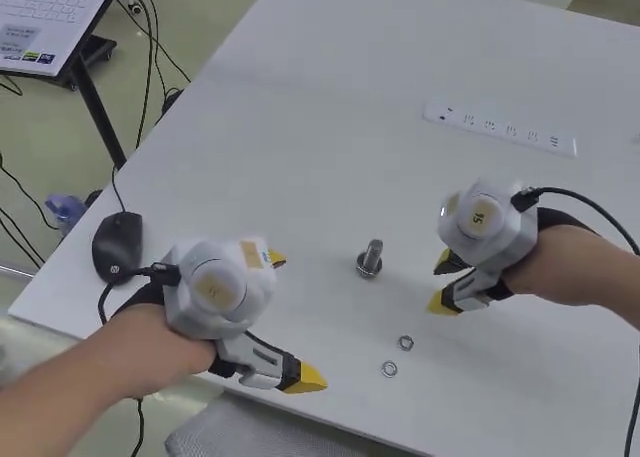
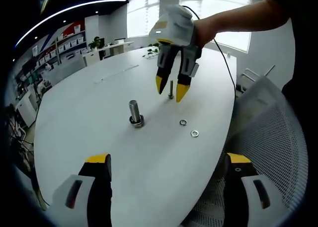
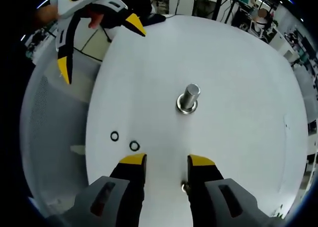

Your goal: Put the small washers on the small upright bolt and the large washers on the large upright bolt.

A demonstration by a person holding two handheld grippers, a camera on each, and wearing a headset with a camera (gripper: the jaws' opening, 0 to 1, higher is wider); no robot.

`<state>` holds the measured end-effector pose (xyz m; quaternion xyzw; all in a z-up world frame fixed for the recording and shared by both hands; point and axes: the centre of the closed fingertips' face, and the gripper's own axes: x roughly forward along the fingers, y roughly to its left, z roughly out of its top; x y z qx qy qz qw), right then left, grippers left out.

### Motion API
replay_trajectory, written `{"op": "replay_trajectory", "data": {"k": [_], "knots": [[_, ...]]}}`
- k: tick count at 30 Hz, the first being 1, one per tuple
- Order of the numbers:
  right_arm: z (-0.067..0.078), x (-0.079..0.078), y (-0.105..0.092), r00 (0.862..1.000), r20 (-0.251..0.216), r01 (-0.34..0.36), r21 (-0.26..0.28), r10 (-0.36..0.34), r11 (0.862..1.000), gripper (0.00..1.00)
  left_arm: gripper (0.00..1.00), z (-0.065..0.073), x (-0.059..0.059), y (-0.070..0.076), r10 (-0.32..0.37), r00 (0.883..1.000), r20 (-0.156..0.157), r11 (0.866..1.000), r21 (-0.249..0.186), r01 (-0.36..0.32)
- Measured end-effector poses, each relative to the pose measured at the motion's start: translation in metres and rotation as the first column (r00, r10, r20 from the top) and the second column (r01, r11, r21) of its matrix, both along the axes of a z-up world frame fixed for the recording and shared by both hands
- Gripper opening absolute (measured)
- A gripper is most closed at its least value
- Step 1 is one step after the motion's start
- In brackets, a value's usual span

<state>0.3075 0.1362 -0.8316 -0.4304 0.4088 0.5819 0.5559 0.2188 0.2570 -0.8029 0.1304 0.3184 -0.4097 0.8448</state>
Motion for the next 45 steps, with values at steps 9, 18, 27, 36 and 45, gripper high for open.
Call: {"op": "replay_trajectory", "data": {"k": [9, 18, 27, 36, 45], "knots": [[-0.006, -0.017, 0.004, 1.0, -0.01, -0.022, 0.013, 0.022, 1.0, 0.34, 0.94, -0.001, -0.001, -0.001, -0.004, 1.0, 0.005, 1.0, 0.002, 0.004], [-0.013, -0.035, 0.004, 0.999, -0.02, -0.036, 0.024, 0.037, 0.999, 0.34, 0.93, 0.0, 0.001, -0.002, -0.005, 1.0, 0.009, 1.0, 0.004, 0.005], [-0.028, -0.046, 0.004, 0.999, -0.021, -0.049, 0.022, 0.049, 0.999, 0.33, 0.93, 0.002, -0.001, -0.002, 0.003, 1.0, 0.007, 1.0, -0.002, -0.003], [-0.041, -0.049, 0.004, 0.997, -0.018, -0.07, 0.009, 0.07, 0.998, 0.32, 0.93, 0.002, -0.001, -0.004, 0.004, 1.0, 0.008, 1.0, -0.003, -0.004], [-0.046, -0.046, 0.005, 0.997, -0.015, -0.071, 0.002, 0.071, 0.997, 0.31, 0.9, 0.004, -0.001, -0.006, 0.0, 1.0, 0.006, 1.0, -0.005, 0.0]]}}
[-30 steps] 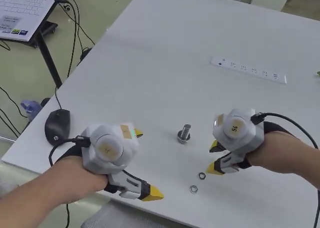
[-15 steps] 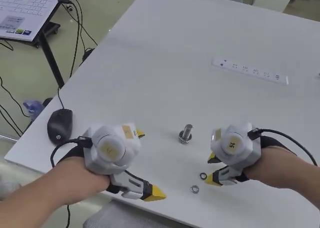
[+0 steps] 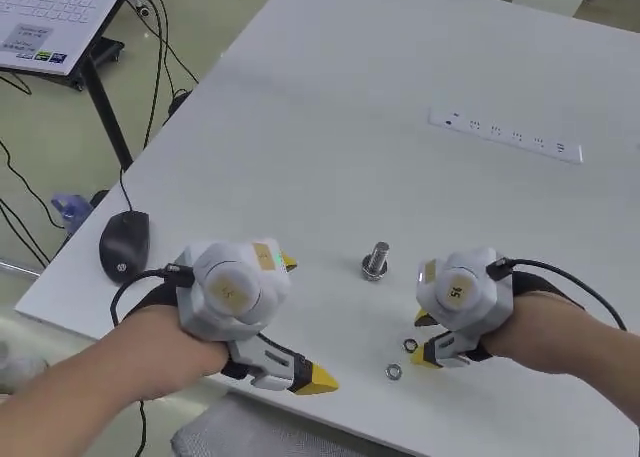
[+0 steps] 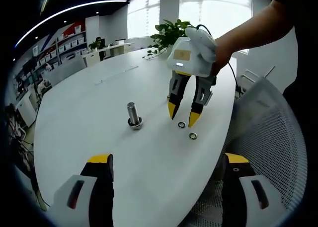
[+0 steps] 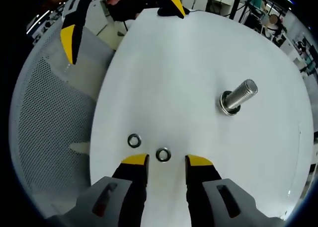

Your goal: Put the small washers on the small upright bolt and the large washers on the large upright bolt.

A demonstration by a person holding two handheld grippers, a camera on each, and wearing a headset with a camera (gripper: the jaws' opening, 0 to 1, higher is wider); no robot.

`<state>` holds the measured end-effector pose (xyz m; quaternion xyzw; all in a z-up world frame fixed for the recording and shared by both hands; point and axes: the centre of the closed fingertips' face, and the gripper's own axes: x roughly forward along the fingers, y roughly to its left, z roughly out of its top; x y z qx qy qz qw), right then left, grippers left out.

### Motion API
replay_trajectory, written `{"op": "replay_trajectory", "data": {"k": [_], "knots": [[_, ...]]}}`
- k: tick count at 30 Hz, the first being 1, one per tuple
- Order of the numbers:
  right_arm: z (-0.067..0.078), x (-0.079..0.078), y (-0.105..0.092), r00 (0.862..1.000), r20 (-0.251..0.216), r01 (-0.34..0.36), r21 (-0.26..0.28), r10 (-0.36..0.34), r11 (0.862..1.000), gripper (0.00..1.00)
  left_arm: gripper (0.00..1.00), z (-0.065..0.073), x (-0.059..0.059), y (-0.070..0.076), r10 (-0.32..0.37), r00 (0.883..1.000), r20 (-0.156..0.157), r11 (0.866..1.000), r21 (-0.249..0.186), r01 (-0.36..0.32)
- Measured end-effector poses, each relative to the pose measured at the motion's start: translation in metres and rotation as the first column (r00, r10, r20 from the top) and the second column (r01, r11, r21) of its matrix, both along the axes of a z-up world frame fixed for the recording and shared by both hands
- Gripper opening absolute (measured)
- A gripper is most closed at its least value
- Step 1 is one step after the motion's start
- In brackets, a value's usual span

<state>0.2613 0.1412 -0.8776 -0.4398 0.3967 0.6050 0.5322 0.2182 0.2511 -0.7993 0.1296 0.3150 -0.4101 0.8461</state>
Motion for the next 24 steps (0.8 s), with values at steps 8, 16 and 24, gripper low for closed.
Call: {"op": "replay_trajectory", "data": {"k": [8, 16, 24], "knots": [[-0.0013, -0.0009, -0.0011, 1.0, 0.022, -0.019, -0.001, 0.019, 1.0, 0.26, 0.89, -0.0005, -0.0003, 0.0036, 0.006, 1.0, -0.002, 1.0, 0.004, -0.006], [-0.0016, -0.0051, -0.0012, 0.999, 0.029, -0.033, -0.005, 0.033, 0.999, 0.21, 0.88, -0.0004, -0.0027, 0.0008, 0.002, 1.0, -0.002, 1.0, 0.004, -0.002], [-0.0021, -0.0068, 0.0001, 0.999, 0.038, -0.03, -0.019, 0.031, 0.999, 0.15, 0.87, -0.0007, -0.0055, -0.0011, -0.003, 1.0, -0.003, 1.0, 0.009, 0.003]]}}
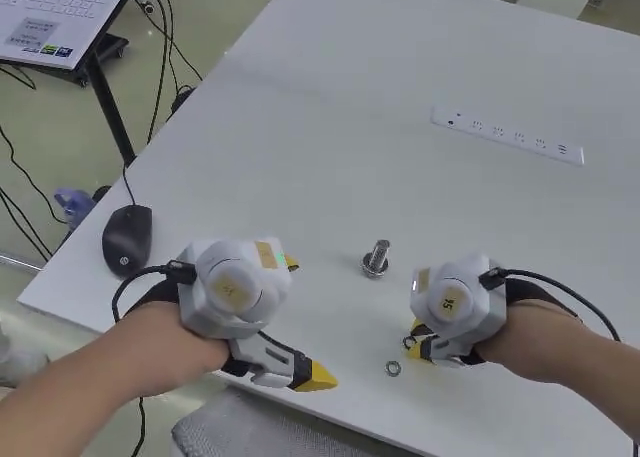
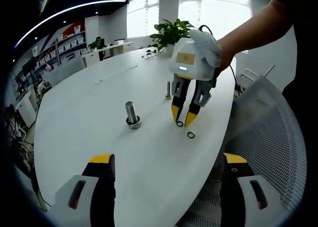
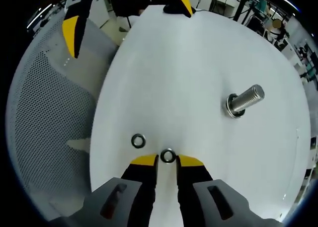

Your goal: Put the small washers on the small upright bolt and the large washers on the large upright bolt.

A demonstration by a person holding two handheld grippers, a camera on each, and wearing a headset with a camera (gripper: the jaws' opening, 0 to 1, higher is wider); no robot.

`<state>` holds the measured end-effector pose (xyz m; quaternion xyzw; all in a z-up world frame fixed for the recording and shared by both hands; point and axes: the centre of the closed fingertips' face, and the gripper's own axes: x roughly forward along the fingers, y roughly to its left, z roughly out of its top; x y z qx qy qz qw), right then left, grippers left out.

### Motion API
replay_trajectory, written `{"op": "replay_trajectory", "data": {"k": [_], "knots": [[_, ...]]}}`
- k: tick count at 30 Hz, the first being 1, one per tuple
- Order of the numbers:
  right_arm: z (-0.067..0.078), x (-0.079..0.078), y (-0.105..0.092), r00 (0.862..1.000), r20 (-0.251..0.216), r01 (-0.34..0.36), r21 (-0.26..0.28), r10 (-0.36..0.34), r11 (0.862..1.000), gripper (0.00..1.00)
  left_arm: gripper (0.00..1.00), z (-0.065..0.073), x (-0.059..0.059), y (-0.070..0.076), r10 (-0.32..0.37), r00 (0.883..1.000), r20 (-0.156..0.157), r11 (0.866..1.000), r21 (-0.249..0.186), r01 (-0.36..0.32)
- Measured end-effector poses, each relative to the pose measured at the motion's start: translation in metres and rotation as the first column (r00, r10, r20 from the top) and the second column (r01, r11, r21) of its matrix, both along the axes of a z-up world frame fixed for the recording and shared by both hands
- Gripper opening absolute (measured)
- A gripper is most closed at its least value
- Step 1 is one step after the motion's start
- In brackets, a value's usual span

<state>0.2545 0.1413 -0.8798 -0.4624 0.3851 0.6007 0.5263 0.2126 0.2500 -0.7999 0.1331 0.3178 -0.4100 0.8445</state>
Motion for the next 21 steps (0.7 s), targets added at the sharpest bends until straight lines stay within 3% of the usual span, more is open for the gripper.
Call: {"op": "replay_trajectory", "data": {"k": [21], "knots": [[-0.0012, 0.0039, 0.0012, 0.997, -0.008, 0.076, 0.007, -0.076, 0.997, 0.13, 0.86, 0.001, -0.0045, -0.0034, 0.007, 1.0, 0.003, 1.0, 0.003, -0.007]]}}
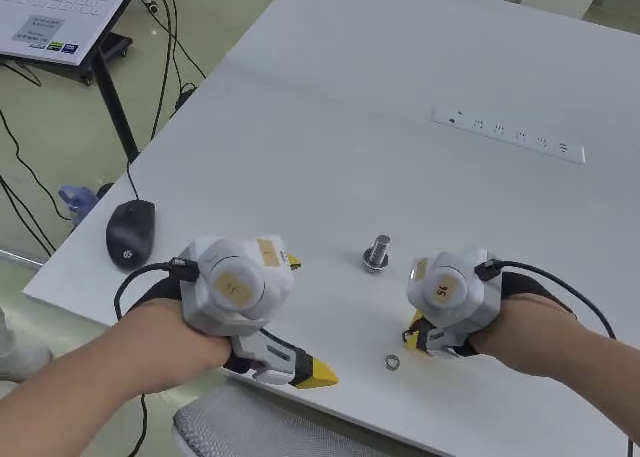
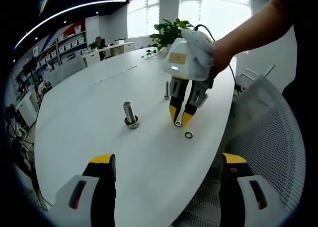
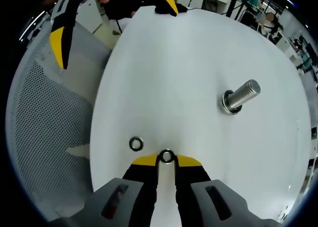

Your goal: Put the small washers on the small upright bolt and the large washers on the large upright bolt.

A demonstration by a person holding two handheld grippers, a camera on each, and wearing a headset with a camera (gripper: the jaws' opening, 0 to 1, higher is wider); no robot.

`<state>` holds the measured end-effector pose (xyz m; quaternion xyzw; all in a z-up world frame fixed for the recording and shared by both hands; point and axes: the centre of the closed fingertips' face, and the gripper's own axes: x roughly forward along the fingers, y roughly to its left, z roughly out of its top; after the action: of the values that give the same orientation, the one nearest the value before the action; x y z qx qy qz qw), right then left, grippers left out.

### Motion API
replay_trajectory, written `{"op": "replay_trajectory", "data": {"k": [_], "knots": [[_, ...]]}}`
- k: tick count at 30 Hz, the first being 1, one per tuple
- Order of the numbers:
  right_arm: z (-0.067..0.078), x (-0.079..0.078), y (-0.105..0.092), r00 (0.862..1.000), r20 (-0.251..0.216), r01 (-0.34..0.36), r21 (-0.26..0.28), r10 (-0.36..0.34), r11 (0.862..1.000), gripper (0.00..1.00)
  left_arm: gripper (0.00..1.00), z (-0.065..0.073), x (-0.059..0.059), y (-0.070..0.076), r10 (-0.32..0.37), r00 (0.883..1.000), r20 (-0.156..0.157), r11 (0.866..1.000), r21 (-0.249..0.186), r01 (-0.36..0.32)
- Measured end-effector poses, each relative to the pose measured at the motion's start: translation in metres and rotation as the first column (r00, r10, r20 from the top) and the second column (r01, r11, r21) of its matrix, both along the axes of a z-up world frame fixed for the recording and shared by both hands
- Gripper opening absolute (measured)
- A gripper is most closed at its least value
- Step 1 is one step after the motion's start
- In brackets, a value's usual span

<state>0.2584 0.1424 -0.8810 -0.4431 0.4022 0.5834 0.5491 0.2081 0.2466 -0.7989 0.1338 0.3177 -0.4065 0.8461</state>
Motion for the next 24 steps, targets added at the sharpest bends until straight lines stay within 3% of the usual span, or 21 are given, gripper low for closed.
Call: {"op": "replay_trajectory", "data": {"k": [9, 17, 24], "knots": [[0.007, 0.002, -0.012, 0.998, -0.017, 0.055, 0.003, -0.055, 0.998, 0.12, 0.89, 0.0, 0.001, 0.002, 0.008, 1.0, 0.007, 1.0, 0.001, -0.008], [0.025, 0.011, -0.046, 0.994, -0.011, 0.112, -0.019, -0.112, 0.994, 0.12, 0.93, -0.004, 0.003, 0.004, 0.017, 1.0, 0.003, 1.0, 0.003, -0.017], [0.038, 0.024, -0.073, 0.984, 0.007, 0.176, -0.016, -0.176, 0.984, 0.12, 0.96, -0.003, 0.009, 0.003, 0.02, 1.0, 0.018, 1.0, 0.012, -0.02]]}}
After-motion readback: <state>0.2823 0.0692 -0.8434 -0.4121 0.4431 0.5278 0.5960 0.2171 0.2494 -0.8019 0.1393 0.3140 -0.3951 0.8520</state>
